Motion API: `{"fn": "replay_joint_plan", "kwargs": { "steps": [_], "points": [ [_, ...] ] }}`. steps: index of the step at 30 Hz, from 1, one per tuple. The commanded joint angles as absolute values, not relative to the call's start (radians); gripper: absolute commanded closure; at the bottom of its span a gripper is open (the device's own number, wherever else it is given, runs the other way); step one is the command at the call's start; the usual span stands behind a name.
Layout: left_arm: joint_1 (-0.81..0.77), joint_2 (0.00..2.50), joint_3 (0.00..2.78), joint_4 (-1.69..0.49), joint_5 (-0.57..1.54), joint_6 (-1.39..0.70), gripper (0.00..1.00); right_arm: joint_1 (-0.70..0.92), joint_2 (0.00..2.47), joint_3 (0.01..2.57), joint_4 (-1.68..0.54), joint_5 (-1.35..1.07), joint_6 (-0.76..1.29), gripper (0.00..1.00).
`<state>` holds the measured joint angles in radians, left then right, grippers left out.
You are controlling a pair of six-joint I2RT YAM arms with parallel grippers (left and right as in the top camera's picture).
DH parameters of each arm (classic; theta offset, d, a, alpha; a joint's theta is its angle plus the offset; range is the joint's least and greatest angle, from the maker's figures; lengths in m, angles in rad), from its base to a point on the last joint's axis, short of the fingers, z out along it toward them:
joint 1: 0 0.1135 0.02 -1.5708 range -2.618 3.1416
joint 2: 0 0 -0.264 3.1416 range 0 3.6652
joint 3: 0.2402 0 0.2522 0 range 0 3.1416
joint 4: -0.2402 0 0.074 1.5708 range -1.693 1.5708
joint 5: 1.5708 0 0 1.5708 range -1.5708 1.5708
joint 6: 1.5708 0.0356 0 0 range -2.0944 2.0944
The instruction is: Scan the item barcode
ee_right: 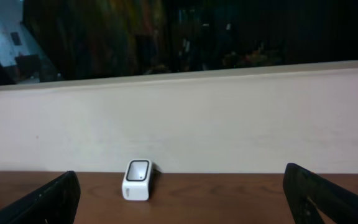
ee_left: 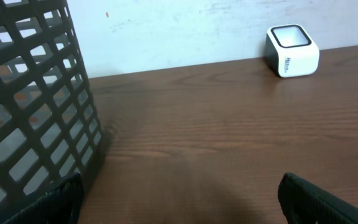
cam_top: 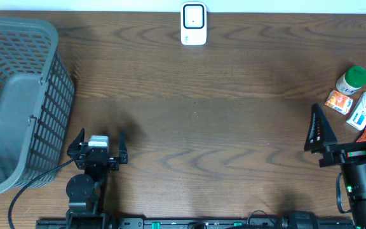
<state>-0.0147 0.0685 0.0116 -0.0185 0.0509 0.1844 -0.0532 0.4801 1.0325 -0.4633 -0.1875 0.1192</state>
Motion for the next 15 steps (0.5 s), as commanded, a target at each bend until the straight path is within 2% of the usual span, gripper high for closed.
{"fn": "replay_joint_plan", "kwargs": {
  "steps": [1,10,15],
  "points": [
    [-0.012,0.069,0.004,-0.064,0.049,0.194,0.01,-0.043,0.477,1.024,-0.463,-0.215,0.095,0.01],
    [-0.012,0.068,0.004,-0.065,0.049,0.194,0.01,-0.041,0.397,1.024,-0.464,-0.215,0.088,0.01],
    [-0.012,0.067,0.004,-0.065,0.048,0.194,0.01,-0.009,0.239,1.024,-0.492,-0.213,0.023,0.01]
  ]
}}
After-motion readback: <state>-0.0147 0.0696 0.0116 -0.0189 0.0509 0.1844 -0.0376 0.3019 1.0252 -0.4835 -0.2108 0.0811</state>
